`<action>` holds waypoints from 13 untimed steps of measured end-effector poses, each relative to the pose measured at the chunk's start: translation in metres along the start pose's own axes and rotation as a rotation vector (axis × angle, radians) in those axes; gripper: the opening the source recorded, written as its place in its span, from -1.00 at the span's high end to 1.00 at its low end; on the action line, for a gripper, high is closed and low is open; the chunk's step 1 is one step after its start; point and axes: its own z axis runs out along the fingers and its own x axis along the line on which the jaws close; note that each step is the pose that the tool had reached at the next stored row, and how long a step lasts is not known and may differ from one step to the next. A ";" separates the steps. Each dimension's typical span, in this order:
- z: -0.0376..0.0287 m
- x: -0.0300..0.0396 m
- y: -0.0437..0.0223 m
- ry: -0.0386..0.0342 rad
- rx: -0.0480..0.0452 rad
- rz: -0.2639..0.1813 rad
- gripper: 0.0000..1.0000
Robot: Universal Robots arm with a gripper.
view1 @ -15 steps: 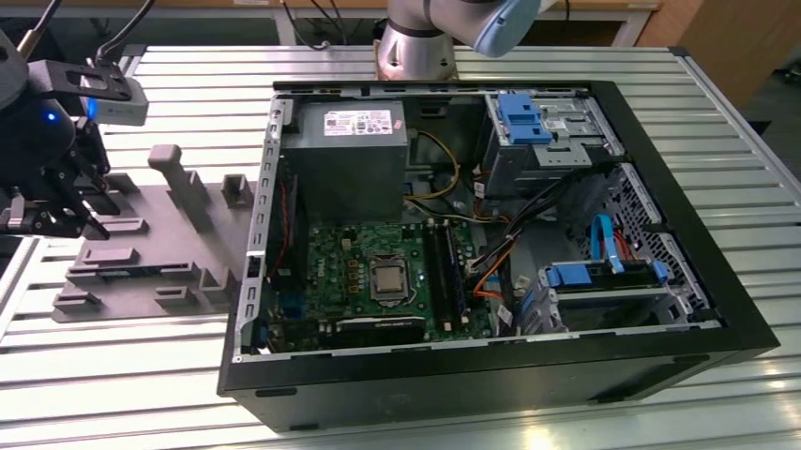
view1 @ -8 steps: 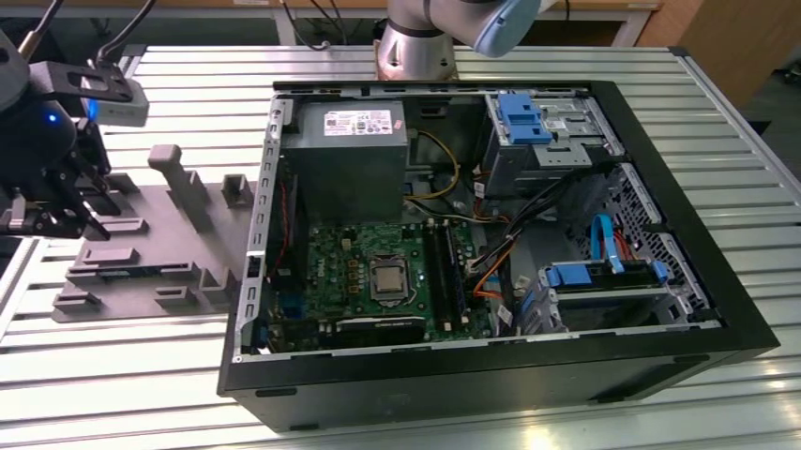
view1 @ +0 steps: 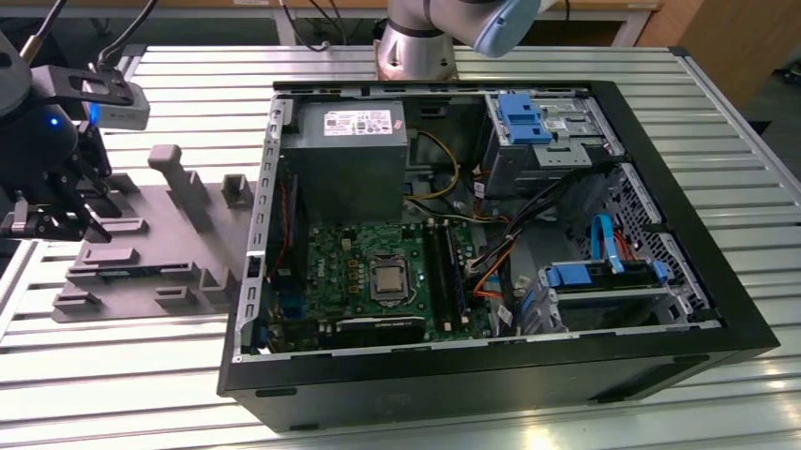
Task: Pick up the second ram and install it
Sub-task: 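Pick up the second ram and move it above second insertion slot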
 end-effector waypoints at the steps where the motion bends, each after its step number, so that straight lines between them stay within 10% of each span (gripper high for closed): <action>1: 0.0001 0.0000 0.0000 0.0000 0.0000 0.000 0.23; 13: 0.0056 0.0004 -0.0002 -0.0002 0.0002 0.000 0.23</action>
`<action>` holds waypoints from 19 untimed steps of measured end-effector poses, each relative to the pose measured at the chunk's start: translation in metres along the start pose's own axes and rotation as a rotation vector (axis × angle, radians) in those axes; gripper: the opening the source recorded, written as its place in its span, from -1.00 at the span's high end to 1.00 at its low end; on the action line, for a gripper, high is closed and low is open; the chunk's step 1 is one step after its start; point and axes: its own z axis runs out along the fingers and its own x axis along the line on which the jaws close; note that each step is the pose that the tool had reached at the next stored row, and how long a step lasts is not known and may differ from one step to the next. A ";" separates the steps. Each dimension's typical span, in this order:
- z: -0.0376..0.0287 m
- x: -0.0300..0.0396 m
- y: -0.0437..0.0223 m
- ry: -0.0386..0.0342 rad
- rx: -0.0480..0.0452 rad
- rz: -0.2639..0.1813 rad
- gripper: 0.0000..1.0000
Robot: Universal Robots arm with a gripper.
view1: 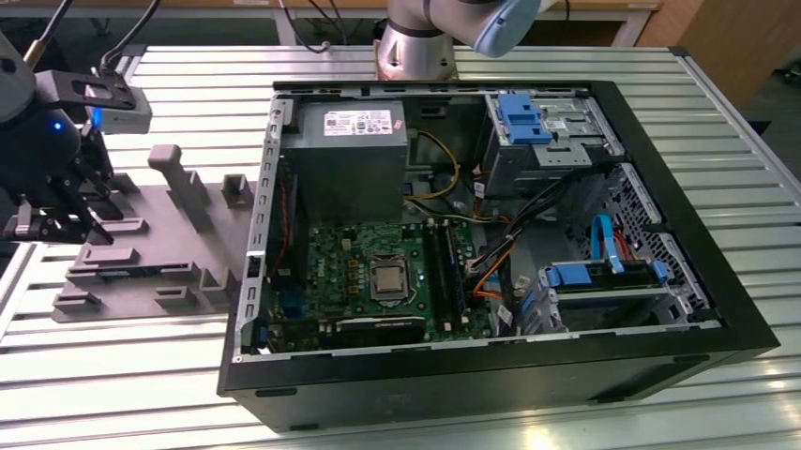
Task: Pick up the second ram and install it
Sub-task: 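Pick up the second ram and move it above second insertion slot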
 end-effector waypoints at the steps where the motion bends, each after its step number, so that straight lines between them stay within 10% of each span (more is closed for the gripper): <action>1: 0.0017 0.0003 -0.0001 0.0000 -0.0001 0.000 0.23; 19: 0.0310 0.0082 0.0032 0.0004 -0.0004 -0.007 0.23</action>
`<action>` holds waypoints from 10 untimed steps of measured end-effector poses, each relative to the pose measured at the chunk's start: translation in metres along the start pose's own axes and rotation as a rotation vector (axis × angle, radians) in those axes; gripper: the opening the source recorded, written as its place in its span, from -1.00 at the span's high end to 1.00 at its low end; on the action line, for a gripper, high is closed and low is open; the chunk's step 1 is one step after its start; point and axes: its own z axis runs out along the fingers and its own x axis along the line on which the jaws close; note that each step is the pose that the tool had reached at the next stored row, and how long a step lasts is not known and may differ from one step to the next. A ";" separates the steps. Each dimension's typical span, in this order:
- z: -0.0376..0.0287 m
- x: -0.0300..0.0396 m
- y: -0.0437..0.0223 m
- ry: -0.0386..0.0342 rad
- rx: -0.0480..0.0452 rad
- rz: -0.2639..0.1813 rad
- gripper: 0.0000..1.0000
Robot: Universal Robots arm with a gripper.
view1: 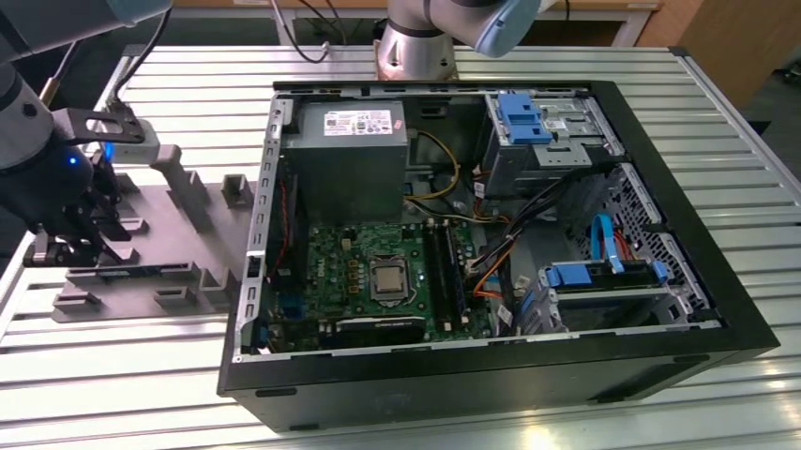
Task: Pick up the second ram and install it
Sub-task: 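Pick up the second ram and move it above second insertion slot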
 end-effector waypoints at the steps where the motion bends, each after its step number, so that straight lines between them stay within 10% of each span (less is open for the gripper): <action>1: 0.0003 0.0000 0.0002 0.0000 0.0001 0.000 0.23; 10: 0.0006 0.0000 0.0004 -0.0001 0.0003 0.000 0.23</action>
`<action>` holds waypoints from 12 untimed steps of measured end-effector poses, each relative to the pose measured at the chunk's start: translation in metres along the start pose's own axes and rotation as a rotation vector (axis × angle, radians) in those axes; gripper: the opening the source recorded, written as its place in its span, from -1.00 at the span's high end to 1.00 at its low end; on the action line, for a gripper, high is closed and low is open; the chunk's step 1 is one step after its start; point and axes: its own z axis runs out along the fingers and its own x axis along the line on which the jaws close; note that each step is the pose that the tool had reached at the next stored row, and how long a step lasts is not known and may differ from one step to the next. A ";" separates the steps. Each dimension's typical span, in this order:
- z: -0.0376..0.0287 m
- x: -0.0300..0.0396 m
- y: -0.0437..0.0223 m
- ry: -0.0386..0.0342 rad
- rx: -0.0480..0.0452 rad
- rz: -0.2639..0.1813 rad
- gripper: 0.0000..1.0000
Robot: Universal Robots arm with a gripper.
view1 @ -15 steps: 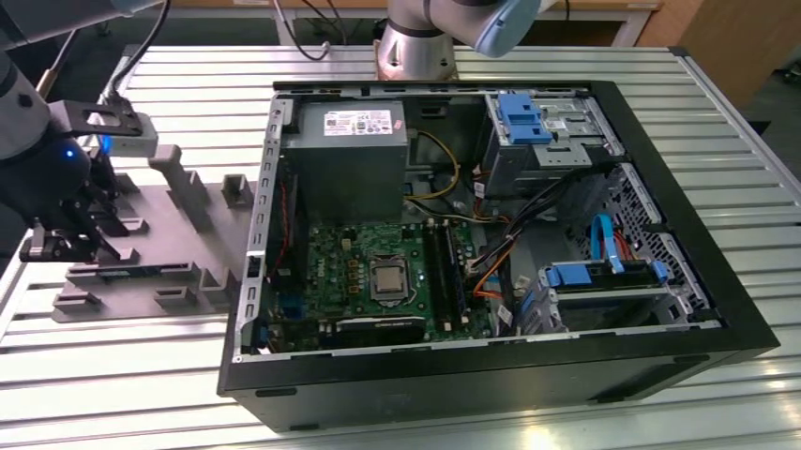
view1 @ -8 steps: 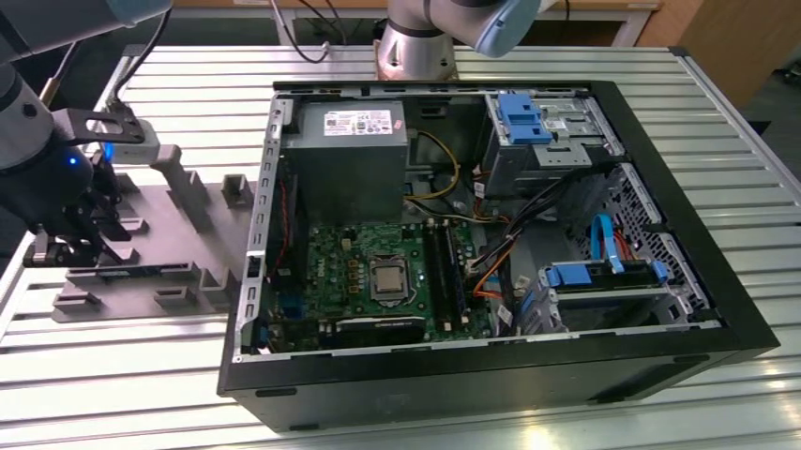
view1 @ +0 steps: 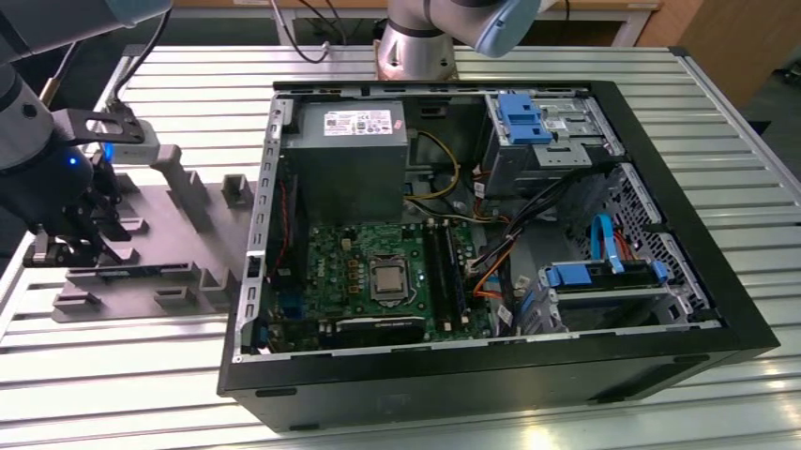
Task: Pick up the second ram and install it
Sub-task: 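Pick up the second ram and move it above second insertion slot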
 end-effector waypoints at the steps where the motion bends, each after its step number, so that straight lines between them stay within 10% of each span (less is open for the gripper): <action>1: 0.0000 0.0000 0.0000 0.0001 0.0000 0.000 0.23; 12: 0.0154 0.0025 0.0010 0.0009 -0.0009 -0.024 0.23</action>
